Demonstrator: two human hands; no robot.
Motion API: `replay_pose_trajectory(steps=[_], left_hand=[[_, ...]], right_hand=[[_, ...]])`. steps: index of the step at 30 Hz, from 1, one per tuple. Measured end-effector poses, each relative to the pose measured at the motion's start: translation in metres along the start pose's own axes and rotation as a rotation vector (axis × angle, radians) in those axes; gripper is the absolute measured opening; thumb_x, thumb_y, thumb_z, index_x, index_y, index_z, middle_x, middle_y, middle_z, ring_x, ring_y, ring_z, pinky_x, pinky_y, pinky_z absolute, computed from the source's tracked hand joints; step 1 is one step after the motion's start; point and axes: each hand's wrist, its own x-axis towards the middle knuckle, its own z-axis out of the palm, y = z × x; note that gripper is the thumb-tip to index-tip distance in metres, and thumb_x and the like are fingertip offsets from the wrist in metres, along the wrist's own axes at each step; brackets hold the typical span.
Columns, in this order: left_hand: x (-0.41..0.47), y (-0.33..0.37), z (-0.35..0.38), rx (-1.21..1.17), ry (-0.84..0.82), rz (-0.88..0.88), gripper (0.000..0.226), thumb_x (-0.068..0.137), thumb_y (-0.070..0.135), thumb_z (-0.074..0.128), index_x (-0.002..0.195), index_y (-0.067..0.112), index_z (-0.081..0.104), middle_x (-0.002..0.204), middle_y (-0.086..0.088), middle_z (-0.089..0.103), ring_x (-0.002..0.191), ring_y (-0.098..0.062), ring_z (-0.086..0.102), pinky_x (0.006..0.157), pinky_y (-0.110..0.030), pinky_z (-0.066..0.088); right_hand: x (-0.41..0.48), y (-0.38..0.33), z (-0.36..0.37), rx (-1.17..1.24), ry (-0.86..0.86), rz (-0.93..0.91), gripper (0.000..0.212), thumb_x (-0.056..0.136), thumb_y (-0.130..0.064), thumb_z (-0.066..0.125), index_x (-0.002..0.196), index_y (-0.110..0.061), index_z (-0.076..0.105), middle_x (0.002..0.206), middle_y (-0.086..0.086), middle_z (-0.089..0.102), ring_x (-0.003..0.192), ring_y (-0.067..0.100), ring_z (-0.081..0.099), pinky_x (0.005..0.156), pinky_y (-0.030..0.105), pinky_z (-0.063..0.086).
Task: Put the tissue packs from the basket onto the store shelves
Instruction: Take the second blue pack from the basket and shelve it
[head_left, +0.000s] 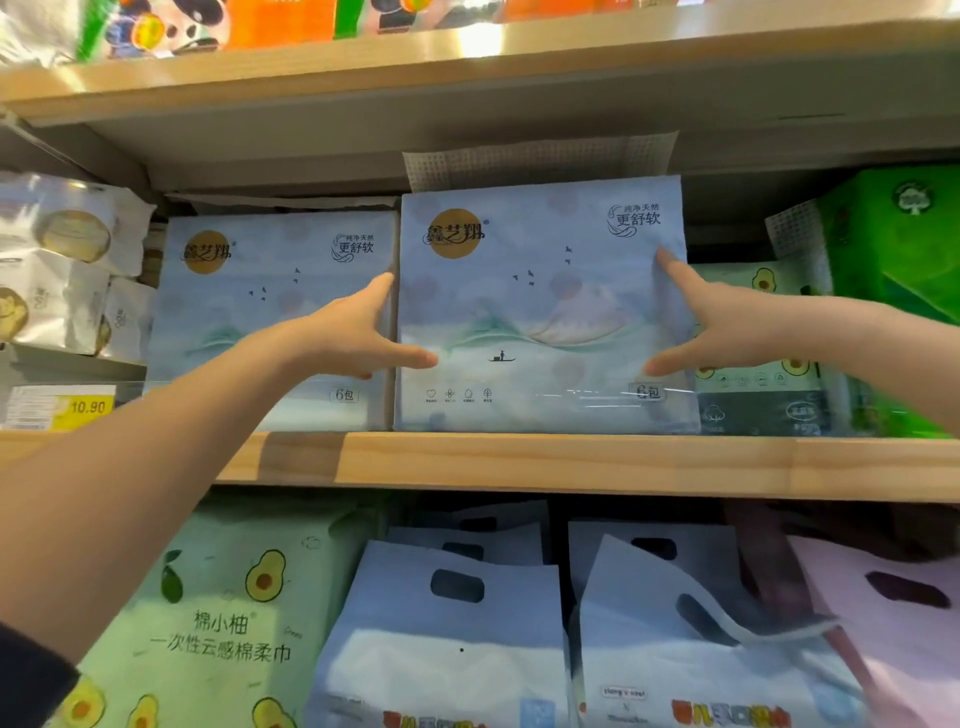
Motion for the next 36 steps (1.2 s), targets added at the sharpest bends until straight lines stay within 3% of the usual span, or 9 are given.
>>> replay_pose_trajectory(steps=[3, 6, 12, 18, 30, 36], left_hand=[[-0.012, -0.004, -0.007, 0.083, -0.036, 0.001, 0.102, 0.076, 0.049, 0.065, 0.148, 0.024, -0.001, 0.157, -0.001, 0.014, 0.139, -0.024, 0.029, 0.107, -0.042, 0.037], [-0.026, -0.004, -0.013, 0.121, -0.043, 0.021, 0.096, 0.079, 0.051, 0.062, 0.149, 0.024, 0.003, 0.157, -0.002, 0.017, 0.14, -0.025, 0.028, 0.111, -0.042, 0.03], [-0.055, 0.003, -0.022, 0.131, -0.016, 0.1, 0.08, 0.083, 0.047, 0.06, 0.146, 0.019, 0.019, 0.152, -0.005, 0.028, 0.133, -0.025, 0.038, 0.105, -0.039, 0.036], [-0.087, 0.009, -0.023, 0.12, -0.032, 0.177, 0.065, 0.083, 0.041, 0.061, 0.139, 0.018, 0.036, 0.147, -0.005, 0.037, 0.132, -0.024, 0.039, 0.104, -0.037, 0.035], [-0.191, 0.022, -0.046, 0.09, -0.091, 0.152, 0.063, 0.084, 0.036, 0.062, 0.139, 0.019, 0.037, 0.145, -0.004, 0.04, 0.128, -0.024, 0.044, 0.098, -0.034, 0.037], [-0.276, 0.02, -0.038, 0.063, -0.188, 0.103, 0.065, 0.084, 0.035, 0.063, 0.14, 0.017, 0.035, 0.145, -0.006, 0.04, 0.128, -0.025, 0.043, 0.103, -0.039, 0.037]], right_hand=[[-0.008, -0.004, -0.005, -0.025, 0.011, 0.012, 0.113, 0.074, -0.044, 0.069, 0.144, -0.025, -0.018, 0.126, 0.019, 0.05, 0.101, 0.035, 0.059, 0.088, 0.039, 0.045], [-0.02, -0.011, -0.009, -0.034, 0.022, 0.012, 0.108, 0.076, -0.044, 0.067, 0.145, -0.022, -0.012, 0.15, 0.016, 0.026, 0.118, 0.035, 0.05, 0.099, 0.04, 0.038], [-0.055, -0.028, -0.013, -0.034, 0.049, -0.02, 0.093, 0.078, -0.044, 0.065, 0.147, -0.021, 0.006, 0.153, 0.008, 0.023, 0.134, 0.03, 0.033, 0.104, 0.036, 0.031], [-0.098, -0.039, -0.002, -0.03, 0.065, -0.049, 0.073, 0.083, -0.042, 0.059, 0.143, -0.019, 0.025, 0.146, 0.012, 0.035, 0.134, 0.028, 0.032, 0.106, 0.038, 0.028], [-0.206, -0.055, -0.007, 0.017, 0.008, -0.042, 0.068, 0.086, -0.036, 0.058, 0.142, -0.017, 0.027, 0.147, 0.011, 0.035, 0.134, 0.028, 0.033, 0.106, 0.037, 0.029], [-0.293, -0.064, 0.002, 0.09, -0.069, -0.016, 0.069, 0.083, -0.032, 0.061, 0.141, -0.013, 0.029, 0.143, 0.014, 0.039, 0.131, 0.029, 0.037, 0.104, 0.037, 0.032]])
